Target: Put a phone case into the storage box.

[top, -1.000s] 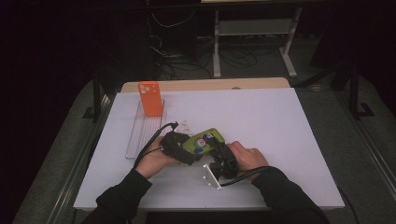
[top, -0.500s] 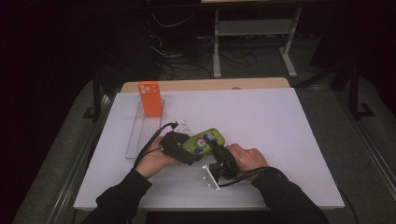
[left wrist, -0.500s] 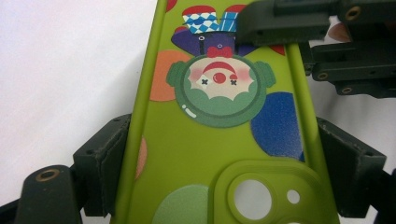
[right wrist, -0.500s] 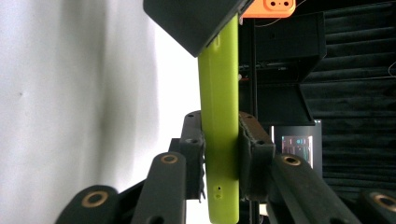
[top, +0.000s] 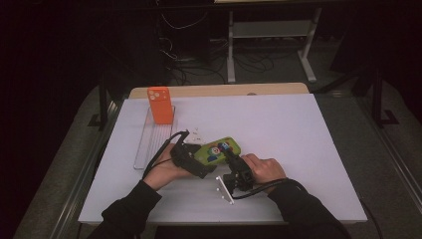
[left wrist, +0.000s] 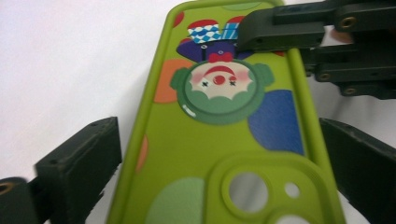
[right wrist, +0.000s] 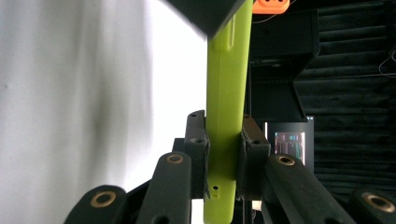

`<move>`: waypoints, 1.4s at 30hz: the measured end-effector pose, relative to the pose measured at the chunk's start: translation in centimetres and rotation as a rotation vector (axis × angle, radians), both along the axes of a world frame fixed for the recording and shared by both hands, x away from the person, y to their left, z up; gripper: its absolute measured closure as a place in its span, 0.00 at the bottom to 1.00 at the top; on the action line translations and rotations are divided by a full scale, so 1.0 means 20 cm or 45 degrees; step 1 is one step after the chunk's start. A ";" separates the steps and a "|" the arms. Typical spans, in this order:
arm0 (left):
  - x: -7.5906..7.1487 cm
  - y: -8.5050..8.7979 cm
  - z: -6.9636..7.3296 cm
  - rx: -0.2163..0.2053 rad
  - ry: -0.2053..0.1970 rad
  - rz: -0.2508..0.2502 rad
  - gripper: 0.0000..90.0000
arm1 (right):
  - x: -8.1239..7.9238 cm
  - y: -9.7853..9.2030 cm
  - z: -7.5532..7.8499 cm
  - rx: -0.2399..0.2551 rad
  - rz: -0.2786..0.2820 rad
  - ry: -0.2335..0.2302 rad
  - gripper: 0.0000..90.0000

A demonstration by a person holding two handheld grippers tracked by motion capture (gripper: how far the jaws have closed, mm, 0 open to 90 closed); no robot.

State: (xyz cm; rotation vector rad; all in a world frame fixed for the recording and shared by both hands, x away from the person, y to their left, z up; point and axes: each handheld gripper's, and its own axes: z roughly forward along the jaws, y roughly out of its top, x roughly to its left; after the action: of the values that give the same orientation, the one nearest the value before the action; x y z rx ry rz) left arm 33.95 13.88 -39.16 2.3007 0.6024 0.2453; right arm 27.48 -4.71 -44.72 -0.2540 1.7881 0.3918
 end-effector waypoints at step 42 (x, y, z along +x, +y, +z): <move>0.02 0.06 0.02 -0.103 -0.020 0.065 0.00 | 0.17 -0.25 0.18 0.831 -0.241 0.771 0.84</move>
State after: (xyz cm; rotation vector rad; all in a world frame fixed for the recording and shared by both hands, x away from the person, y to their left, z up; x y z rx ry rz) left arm 34.39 15.12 -38.84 2.2063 0.6516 0.2585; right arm 30.87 -9.73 -41.21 0.5441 2.1250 0.9573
